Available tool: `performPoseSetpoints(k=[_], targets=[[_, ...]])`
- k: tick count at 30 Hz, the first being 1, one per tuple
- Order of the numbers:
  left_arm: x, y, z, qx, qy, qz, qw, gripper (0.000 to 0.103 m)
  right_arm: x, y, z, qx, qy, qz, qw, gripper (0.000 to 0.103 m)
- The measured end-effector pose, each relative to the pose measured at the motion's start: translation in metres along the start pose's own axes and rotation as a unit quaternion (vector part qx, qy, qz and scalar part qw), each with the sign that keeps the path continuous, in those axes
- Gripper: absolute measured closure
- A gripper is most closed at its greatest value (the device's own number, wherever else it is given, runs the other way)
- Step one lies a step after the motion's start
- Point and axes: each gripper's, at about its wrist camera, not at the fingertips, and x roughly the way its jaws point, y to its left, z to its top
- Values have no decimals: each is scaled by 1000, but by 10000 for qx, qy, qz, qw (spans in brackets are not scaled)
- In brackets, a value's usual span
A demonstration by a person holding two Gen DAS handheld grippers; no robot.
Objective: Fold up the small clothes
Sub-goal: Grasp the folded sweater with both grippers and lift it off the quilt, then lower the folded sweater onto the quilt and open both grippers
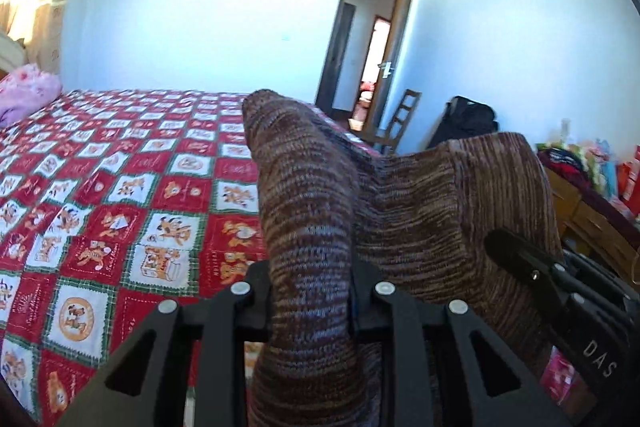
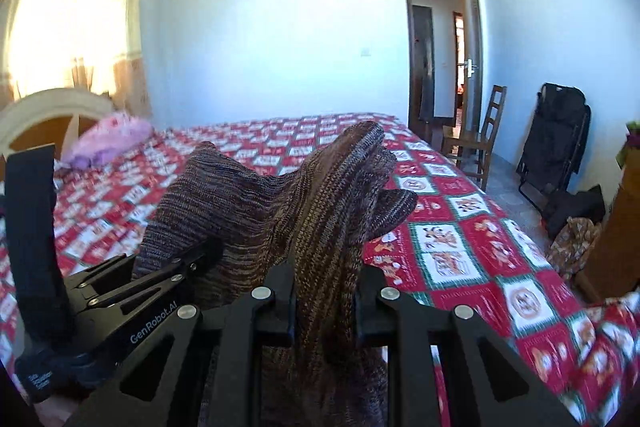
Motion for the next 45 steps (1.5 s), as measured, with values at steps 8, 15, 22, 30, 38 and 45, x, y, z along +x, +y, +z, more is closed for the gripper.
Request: performPoseSetpoints(k=[8,15,22,30,38,45], targets=[[-24,-48,-6,423,187,-518,9976,77,-65,-34,-4,435,-59,-137,9989,83],[-7,-97,-25,579,472,-1003,9922,77,-96,-82,-19,613,76,-554,9965,83],[49,-126,-41,478,948,-1176,9874,77,-82,-136,-41,696,360,-943,9925,83],[113,-167,-55,819,1274,-909,9843,77,-19,-190,-59,619,696,-1415,9855,83],[146,-162,-68,725,1872,-361,9790,36,33,-249,-81,1791,1920,-1217,9572,80],[111,-139,-60,544,2004,-272,9778,24,-17,-262,-85,2048,1447,-1707,9529,70]])
